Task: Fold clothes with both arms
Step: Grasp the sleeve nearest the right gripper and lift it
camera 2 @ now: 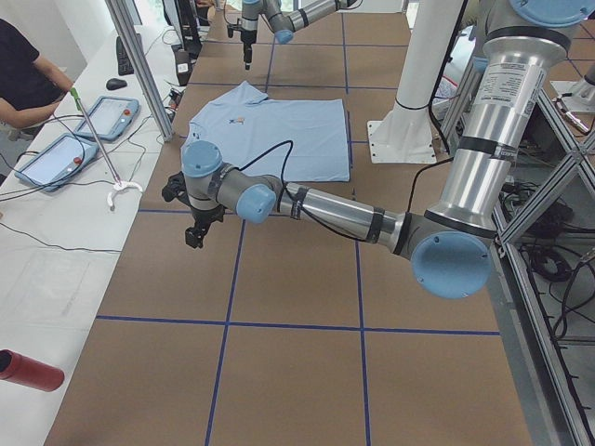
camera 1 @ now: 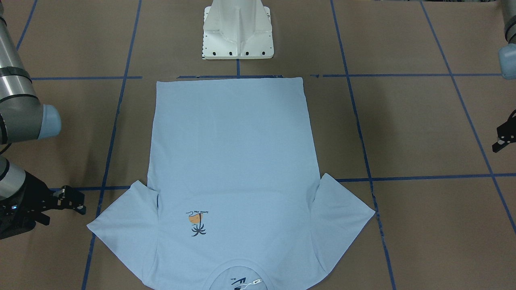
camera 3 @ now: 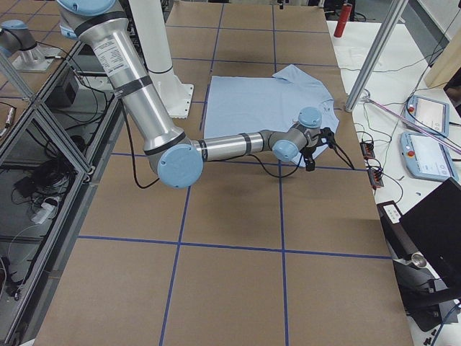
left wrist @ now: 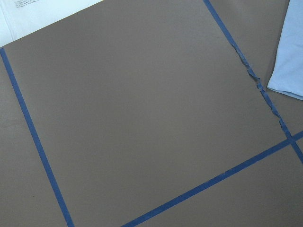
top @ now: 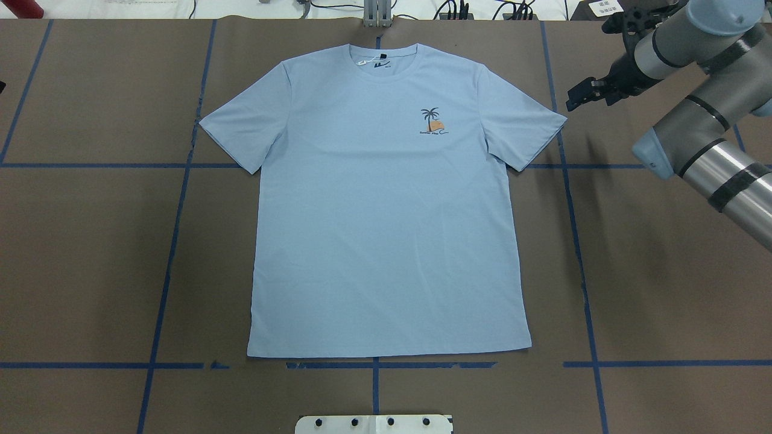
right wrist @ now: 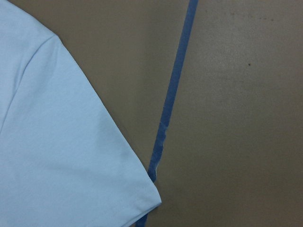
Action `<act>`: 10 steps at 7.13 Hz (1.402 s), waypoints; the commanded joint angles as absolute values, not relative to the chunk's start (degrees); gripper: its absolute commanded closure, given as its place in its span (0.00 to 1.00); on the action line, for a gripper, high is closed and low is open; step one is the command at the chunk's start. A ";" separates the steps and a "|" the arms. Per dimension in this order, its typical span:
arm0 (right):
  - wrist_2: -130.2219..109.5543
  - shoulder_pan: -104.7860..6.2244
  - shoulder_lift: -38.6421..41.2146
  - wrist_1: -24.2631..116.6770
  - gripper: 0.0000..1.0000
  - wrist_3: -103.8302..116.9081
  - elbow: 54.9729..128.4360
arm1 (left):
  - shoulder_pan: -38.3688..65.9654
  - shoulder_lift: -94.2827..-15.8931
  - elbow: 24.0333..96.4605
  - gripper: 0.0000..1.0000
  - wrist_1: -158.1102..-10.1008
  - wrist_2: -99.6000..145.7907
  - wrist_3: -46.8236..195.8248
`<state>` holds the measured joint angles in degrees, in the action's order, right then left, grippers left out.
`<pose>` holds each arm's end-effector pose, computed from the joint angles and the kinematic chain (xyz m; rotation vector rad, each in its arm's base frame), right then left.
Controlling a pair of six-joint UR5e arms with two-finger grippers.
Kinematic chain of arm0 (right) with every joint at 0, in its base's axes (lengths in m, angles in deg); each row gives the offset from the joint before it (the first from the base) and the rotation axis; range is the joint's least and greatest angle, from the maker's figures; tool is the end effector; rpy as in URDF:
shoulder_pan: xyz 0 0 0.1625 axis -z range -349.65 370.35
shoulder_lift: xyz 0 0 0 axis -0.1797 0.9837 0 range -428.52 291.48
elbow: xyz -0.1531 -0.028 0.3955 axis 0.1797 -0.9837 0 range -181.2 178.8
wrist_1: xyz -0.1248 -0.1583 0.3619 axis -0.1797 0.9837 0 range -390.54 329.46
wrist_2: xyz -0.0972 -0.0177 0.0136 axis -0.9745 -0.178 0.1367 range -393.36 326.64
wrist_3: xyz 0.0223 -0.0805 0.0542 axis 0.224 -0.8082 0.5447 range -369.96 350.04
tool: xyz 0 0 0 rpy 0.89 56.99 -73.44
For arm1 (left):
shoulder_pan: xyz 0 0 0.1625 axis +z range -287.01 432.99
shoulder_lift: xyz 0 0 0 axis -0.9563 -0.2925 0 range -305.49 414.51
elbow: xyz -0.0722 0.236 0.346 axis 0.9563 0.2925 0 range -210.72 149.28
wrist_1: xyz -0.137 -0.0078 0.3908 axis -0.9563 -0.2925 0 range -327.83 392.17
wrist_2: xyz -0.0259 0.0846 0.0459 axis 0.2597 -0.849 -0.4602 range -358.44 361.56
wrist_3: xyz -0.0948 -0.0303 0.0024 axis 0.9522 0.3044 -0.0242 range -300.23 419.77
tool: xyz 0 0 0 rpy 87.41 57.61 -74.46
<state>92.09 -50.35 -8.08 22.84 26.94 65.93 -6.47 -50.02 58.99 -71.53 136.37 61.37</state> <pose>-0.2901 -0.6714 0.4771 0.2905 -0.8907 -0.1109 0.0491 -0.6091 0.4931 0.3801 0.8135 0.3360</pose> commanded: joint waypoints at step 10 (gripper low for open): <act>88.02 -46.51 -11.92 21.40 0.64 29.06 58.12 | -6.55 -50.08 59.98 0.00 -71.54 136.56 61.53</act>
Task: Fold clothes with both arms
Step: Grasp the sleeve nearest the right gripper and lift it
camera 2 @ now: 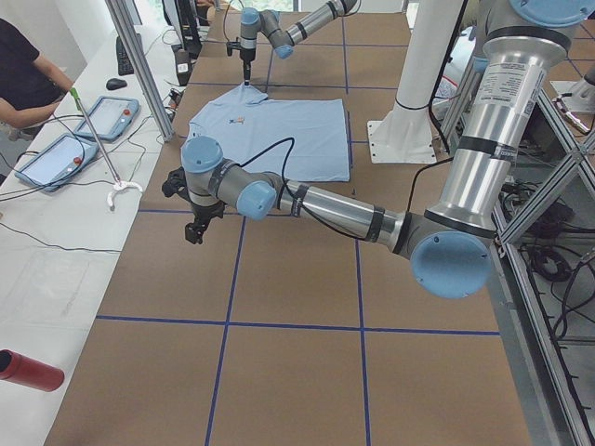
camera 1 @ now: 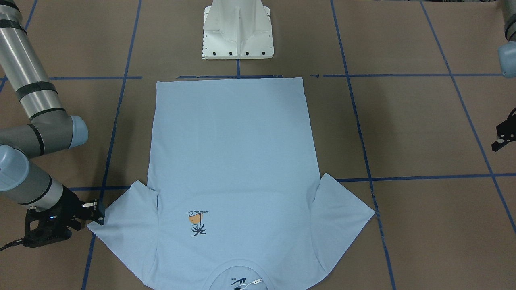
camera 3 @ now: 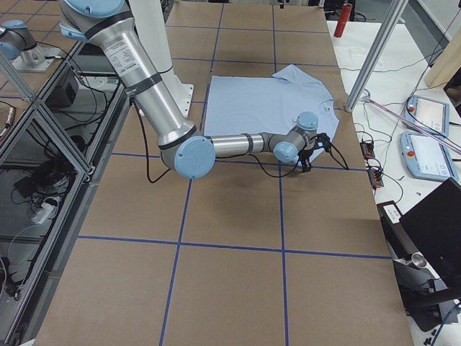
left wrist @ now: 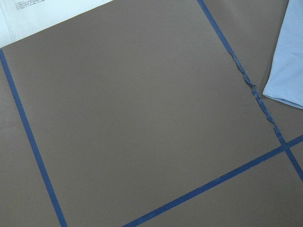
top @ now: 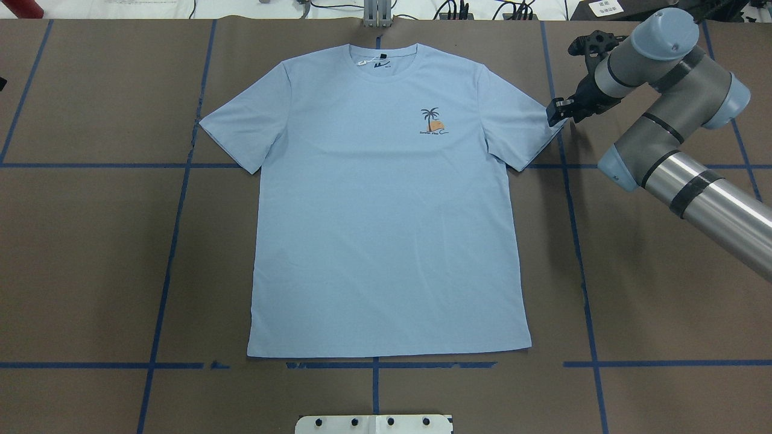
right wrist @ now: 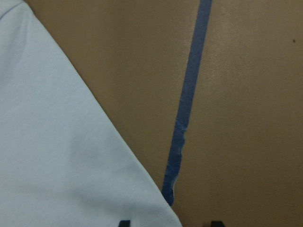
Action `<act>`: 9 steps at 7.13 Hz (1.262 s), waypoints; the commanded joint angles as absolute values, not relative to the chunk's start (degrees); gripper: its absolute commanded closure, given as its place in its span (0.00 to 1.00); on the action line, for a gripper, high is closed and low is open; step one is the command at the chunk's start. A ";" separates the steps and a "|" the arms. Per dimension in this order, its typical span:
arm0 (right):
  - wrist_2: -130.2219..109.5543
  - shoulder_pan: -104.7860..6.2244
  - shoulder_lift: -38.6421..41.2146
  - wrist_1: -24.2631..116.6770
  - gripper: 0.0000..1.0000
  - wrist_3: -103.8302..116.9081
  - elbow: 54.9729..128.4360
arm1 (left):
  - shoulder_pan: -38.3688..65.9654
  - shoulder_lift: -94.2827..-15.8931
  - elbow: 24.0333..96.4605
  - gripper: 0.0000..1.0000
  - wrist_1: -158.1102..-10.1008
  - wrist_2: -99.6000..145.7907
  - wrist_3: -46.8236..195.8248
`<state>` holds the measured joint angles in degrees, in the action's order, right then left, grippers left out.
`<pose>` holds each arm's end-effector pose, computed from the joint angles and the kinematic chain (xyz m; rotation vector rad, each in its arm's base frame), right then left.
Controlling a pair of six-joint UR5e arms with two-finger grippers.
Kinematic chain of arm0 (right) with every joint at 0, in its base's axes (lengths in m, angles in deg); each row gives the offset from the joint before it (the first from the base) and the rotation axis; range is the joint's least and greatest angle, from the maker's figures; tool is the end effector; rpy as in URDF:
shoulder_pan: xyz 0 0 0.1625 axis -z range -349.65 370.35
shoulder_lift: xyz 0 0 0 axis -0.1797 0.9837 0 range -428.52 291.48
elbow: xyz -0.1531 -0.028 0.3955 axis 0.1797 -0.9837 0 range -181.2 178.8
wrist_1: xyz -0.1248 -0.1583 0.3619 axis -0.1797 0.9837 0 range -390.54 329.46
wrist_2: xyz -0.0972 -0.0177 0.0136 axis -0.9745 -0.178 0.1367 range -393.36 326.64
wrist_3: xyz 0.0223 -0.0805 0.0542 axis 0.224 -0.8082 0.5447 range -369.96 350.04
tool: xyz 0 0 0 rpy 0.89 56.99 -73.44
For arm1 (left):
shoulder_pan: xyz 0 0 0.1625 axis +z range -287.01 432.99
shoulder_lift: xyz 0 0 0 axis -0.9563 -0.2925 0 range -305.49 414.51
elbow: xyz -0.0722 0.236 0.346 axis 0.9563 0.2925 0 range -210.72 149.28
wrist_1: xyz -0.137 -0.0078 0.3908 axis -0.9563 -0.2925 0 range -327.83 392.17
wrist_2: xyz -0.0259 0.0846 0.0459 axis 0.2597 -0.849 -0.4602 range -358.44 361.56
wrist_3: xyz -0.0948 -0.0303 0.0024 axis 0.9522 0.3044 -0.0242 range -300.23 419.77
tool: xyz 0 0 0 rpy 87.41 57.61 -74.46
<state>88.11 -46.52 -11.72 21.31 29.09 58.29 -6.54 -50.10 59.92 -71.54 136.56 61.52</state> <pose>-0.3448 -0.6772 0.4988 0.2513 -0.8327 -0.0989 0.0483 -0.6081 0.4839 0.3959 0.8176 0.3400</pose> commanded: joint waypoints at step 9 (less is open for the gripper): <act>87.06 -41.71 -15.67 21.49 1.00 36.43 66.13 | -6.46 -50.17 60.07 0.00 -71.54 136.56 61.53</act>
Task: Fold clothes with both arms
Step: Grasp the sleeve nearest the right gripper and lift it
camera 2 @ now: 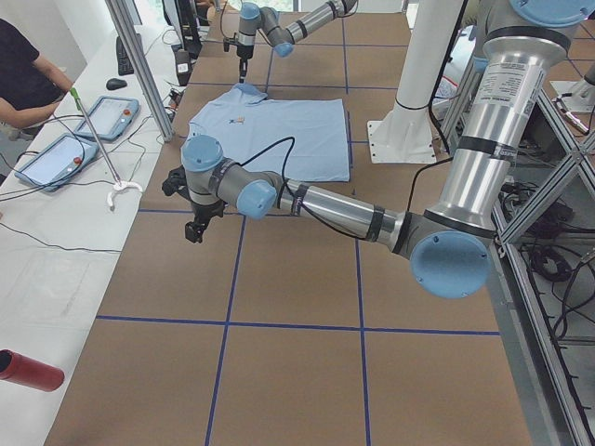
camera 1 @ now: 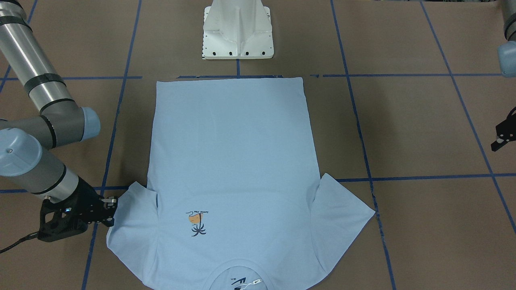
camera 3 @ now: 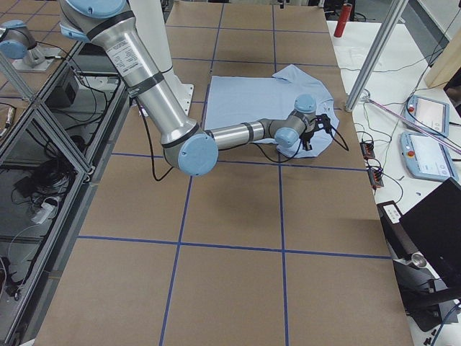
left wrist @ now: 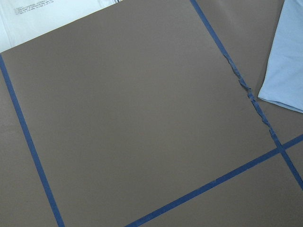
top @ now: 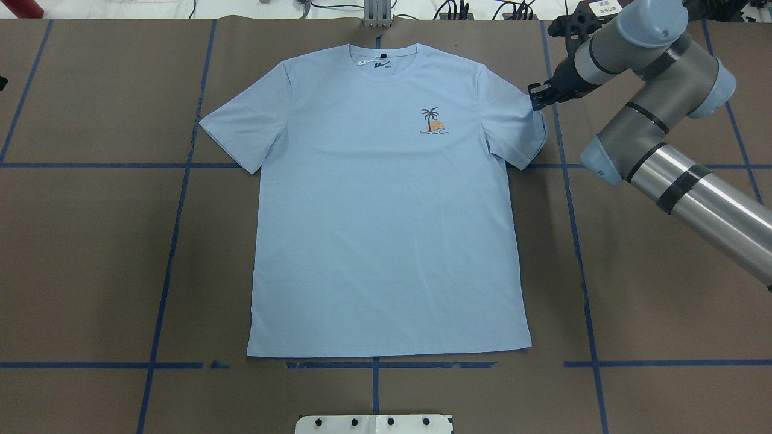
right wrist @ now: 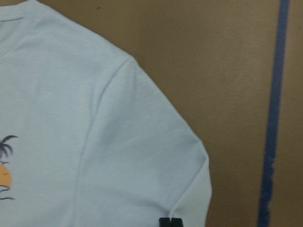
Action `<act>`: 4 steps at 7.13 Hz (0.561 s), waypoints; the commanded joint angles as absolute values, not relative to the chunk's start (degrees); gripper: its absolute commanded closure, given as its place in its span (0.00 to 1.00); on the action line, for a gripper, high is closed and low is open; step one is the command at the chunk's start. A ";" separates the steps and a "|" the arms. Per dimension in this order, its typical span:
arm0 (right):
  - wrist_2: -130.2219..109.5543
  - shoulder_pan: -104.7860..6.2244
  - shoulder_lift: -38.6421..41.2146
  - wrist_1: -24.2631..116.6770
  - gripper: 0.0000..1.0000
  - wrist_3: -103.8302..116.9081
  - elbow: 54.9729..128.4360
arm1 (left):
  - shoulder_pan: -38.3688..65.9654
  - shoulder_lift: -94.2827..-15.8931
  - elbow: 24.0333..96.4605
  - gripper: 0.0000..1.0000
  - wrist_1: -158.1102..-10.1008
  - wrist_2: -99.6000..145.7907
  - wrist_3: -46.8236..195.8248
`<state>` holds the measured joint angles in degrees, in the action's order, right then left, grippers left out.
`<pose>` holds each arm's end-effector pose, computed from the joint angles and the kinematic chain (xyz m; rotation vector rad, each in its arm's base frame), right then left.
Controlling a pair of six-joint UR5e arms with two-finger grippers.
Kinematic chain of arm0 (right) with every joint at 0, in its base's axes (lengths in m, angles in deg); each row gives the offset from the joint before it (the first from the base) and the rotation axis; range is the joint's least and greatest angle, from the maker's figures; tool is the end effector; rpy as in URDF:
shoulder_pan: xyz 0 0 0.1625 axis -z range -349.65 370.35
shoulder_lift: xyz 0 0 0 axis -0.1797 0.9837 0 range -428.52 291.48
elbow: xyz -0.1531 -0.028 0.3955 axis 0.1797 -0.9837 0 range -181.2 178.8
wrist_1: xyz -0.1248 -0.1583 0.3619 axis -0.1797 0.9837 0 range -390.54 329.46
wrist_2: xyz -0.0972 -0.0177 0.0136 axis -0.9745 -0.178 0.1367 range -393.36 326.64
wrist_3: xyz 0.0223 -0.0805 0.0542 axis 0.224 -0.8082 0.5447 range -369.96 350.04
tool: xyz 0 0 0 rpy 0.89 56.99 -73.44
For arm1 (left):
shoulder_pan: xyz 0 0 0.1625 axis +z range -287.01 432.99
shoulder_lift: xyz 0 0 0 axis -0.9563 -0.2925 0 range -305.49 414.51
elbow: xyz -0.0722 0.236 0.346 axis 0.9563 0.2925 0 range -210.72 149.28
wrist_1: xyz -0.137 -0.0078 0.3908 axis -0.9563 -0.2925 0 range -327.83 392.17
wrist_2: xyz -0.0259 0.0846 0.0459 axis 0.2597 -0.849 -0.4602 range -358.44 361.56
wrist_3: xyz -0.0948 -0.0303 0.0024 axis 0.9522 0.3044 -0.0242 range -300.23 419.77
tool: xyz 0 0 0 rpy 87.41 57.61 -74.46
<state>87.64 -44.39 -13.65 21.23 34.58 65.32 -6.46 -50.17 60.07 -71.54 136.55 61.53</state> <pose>-0.3707 -0.6665 0.4096 0.3257 -0.9306 -0.0867 0.0492 -0.6082 0.4819 0.3990 0.8179 0.3425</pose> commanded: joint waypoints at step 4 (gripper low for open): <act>73.82 -37.99 -40.58 24.92 1.00 38.81 43.27 | -6.46 -50.17 59.89 0.00 -71.54 136.47 61.44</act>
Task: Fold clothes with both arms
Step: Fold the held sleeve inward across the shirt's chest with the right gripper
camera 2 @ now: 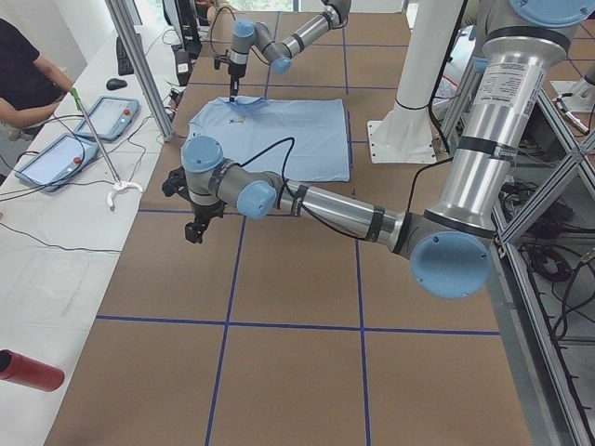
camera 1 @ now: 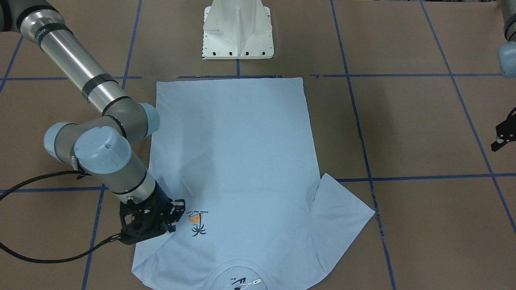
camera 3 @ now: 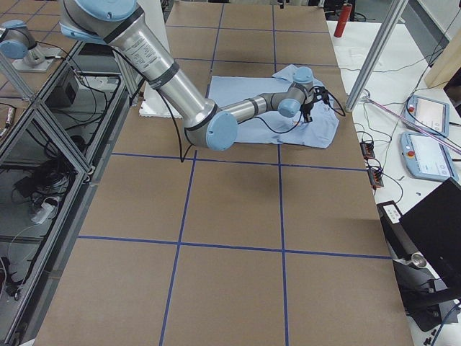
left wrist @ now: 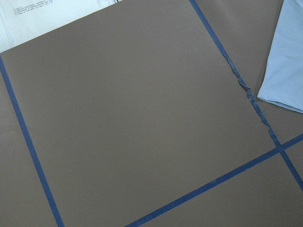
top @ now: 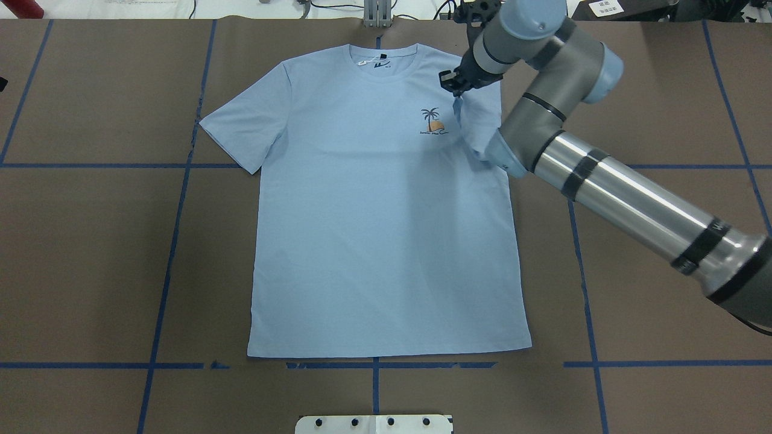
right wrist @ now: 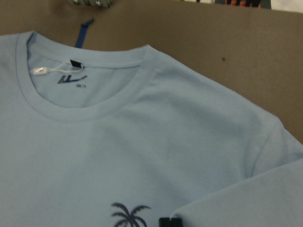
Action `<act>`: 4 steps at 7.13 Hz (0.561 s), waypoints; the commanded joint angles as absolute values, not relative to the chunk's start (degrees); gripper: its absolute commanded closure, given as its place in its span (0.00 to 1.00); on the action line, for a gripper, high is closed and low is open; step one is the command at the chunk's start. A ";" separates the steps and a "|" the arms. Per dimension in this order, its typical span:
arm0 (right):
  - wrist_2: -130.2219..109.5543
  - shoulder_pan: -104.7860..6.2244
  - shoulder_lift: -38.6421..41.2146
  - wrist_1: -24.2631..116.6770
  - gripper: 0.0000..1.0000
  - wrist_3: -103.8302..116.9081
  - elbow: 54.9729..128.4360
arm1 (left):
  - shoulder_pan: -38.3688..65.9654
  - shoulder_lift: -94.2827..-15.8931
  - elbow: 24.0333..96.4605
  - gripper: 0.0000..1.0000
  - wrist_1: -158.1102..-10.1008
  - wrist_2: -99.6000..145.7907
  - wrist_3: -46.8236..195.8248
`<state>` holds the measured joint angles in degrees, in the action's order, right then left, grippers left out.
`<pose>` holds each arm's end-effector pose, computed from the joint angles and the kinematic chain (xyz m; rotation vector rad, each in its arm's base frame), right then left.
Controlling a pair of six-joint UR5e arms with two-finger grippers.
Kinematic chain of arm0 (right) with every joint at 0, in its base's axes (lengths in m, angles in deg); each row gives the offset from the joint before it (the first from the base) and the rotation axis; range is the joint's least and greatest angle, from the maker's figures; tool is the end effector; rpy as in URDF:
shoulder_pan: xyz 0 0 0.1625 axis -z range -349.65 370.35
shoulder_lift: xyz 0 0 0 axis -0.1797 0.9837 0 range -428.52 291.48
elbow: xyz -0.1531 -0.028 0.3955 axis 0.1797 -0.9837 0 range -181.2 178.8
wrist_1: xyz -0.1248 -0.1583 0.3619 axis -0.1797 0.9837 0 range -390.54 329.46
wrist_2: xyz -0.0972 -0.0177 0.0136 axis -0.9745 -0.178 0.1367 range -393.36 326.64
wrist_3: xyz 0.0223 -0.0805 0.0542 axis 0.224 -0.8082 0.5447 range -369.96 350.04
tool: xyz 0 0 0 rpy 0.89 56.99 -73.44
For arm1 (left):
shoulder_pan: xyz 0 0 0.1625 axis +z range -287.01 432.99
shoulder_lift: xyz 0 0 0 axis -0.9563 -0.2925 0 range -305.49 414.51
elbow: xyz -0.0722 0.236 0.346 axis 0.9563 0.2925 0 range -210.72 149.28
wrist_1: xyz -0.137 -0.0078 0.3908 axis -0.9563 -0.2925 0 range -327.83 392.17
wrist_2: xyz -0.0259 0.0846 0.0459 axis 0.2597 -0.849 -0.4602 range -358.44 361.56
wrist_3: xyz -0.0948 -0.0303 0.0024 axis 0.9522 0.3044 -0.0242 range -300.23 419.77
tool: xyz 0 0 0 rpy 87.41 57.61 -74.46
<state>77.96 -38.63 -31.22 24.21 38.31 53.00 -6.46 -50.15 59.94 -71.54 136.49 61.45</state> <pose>-0.4831 -0.7034 0.2842 0.3963 -0.8771 -0.0527 0.0492 -0.6083 0.4833 0.3972 0.8166 0.3426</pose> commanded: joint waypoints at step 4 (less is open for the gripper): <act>68.95 -35.53 -43.48 24.48 0.00 38.73 38.52 | -6.46 -51.05 59.89 0.00 -71.54 136.47 62.06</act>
<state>69.56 -35.78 -43.76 24.52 38.74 38.59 -6.46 -50.85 60.02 -71.52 136.47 61.91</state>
